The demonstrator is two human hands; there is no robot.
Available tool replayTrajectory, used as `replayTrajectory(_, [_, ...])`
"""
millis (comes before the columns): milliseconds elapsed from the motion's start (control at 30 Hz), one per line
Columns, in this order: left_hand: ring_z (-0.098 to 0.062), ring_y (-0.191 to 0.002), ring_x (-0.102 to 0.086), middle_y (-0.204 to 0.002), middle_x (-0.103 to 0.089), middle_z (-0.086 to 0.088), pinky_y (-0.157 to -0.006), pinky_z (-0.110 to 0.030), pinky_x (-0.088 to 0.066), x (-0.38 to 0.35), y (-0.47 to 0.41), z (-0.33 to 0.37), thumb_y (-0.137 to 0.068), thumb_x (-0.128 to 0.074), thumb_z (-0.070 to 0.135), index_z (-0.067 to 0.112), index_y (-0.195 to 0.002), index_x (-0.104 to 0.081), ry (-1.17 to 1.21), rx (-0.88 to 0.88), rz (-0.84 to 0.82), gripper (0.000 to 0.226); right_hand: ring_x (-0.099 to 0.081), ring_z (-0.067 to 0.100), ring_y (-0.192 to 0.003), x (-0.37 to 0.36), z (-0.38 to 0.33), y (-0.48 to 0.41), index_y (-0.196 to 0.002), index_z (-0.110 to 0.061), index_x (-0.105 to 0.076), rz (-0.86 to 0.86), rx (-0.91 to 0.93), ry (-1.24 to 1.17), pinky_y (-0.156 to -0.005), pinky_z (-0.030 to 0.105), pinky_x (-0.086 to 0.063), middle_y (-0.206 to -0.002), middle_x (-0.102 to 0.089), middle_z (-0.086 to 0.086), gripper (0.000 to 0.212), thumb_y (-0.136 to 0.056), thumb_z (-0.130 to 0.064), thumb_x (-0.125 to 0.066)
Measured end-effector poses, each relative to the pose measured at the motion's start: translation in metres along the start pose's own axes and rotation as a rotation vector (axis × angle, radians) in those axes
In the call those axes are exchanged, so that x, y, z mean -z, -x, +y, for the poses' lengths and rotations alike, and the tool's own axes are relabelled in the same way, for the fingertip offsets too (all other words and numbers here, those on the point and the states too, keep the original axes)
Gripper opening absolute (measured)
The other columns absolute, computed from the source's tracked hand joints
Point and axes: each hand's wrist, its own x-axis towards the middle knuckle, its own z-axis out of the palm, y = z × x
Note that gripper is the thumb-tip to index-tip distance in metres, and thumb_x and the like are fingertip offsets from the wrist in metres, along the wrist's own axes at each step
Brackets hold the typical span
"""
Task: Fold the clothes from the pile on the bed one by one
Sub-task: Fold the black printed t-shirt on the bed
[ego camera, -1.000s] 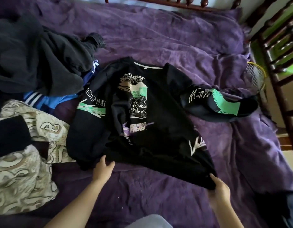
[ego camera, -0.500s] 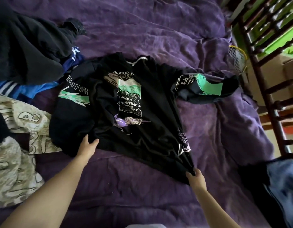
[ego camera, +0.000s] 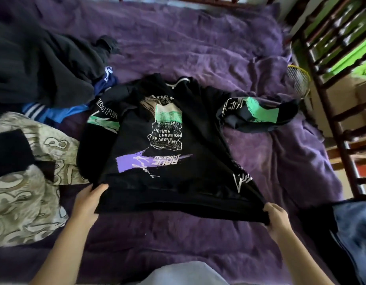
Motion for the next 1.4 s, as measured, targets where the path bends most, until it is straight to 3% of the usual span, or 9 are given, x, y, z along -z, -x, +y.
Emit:
replayTrajectory(200, [-0.013,-0.055,-0.067,-0.077,-0.068,-0.005,-0.043,-0.025,-0.052,0.068,0.031,-0.014,-0.083,-0.060,-0.007,0.003,-0.093,-0.059,-0.131,0.047,-0.134,0.015,-0.042,0.018,-0.055,0.009,0.019,0.035,-0.084,-0.014,-0.051,-0.108,0.075,0.232,-0.041,0.019,-0.033,-0.065,-0.046,0.007,0.027,-0.084,0.012,-0.042])
replayTrajectory(367, [-0.031,-0.098,-0.058,-0.113,-0.061,-0.020,-0.087,-0.039,-0.046,0.095,0.025,-0.062,-0.072,-0.068,-0.016,-0.004,-0.121,-0.051,-0.392,0.120,-0.120,0.053,-0.049,0.026,-0.076,0.009,0.080,0.049,-0.110,0.008,-0.051,-0.001,0.125,0.571,-0.063,0.032,-0.037,-0.083,-0.053,0.016,0.036,-0.076,0.019,-0.044])
replayTrajectory(567, [-0.035,-0.112,-0.055,-0.121,-0.057,-0.025,-0.096,-0.039,-0.043,0.085,0.024,-0.078,-0.070,-0.078,0.002,-0.003,-0.126,-0.046,-0.808,0.080,-0.137,0.064,-0.053,0.035,-0.114,-0.010,0.117,0.052,-0.132,-0.001,-0.041,-0.089,-0.071,1.015,-0.094,0.036,-0.043,-0.121,-0.055,0.024,0.058,-0.076,-0.002,-0.057])
replayTrajectory(733, [-0.041,-0.120,-0.045,-0.129,-0.049,-0.023,-0.098,-0.043,-0.041,0.043,0.023,-0.040,-0.080,-0.069,0.028,0.007,-0.138,-0.038,-1.073,-0.155,-0.029,0.069,-0.050,0.036,-0.115,-0.029,0.054,0.038,-0.119,-0.002,-0.053,-0.007,0.077,0.905,-0.096,0.037,-0.038,-0.119,-0.056,0.023,0.041,-0.087,-0.027,-0.057])
replayTrajectory(900, [-0.038,-0.126,-0.040,-0.137,-0.040,-0.022,-0.100,-0.039,-0.037,-0.043,0.033,0.003,-0.087,-0.062,0.027,0.009,-0.142,-0.033,-1.069,-0.284,-0.088,0.065,-0.045,0.021,-0.064,-0.048,-0.031,-0.005,-0.056,-0.006,-0.048,-0.035,0.234,0.545,-0.063,0.035,-0.035,-0.058,-0.045,0.008,0.036,-0.092,-0.014,-0.051])
replayTrajectory(1067, [-0.035,-0.126,-0.041,-0.137,-0.039,-0.021,-0.103,-0.039,-0.036,-0.134,0.048,0.034,-0.089,-0.059,0.023,0.009,-0.142,-0.034,-0.971,-0.341,-0.146,0.060,-0.034,0.019,-0.060,-0.065,-0.117,-0.053,-0.072,-0.013,-0.036,-0.108,0.214,0.293,-0.054,0.028,-0.025,-0.062,-0.034,0.004,0.022,-0.092,-0.015,-0.046])
replayTrajectory(1100, [-0.033,-0.128,-0.040,-0.139,-0.039,-0.020,-0.105,-0.038,-0.034,-0.148,0.050,0.036,-0.089,-0.060,0.022,0.008,-0.142,-0.034,-0.952,-0.362,-0.164,0.060,-0.040,0.023,-0.064,-0.067,-0.130,-0.070,-0.102,0.021,-0.034,-0.114,0.200,0.278,-0.054,0.028,-0.026,-0.065,-0.036,0.005,0.037,-0.093,-0.014,-0.044])
replayTrajectory(1200, [-0.027,-0.132,-0.036,-0.143,-0.037,-0.015,-0.108,-0.037,-0.031,-0.179,0.052,0.038,-0.091,-0.058,0.022,0.008,-0.143,-0.032,-0.922,-0.396,-0.214,0.060,-0.054,0.027,-0.089,-0.068,-0.168,-0.102,-0.102,0.013,-0.059,-0.113,0.211,0.275,-0.065,0.028,-0.036,-0.083,-0.051,0.013,0.030,-0.095,-0.014,-0.045])
replayTrajectory(1400, [-0.028,-0.122,-0.048,-0.139,-0.041,-0.014,-0.103,-0.039,-0.038,-0.224,0.021,0.044,-0.092,-0.057,0.023,0.012,-0.141,-0.035,-0.860,-0.355,-0.212,0.055,-0.048,0.020,-0.093,-0.056,-0.221,-0.182,-0.125,0.012,-0.047,0.102,0.140,0.019,-0.078,0.035,-0.038,-0.105,-0.053,0.015,0.054,-0.086,-0.023,-0.063])
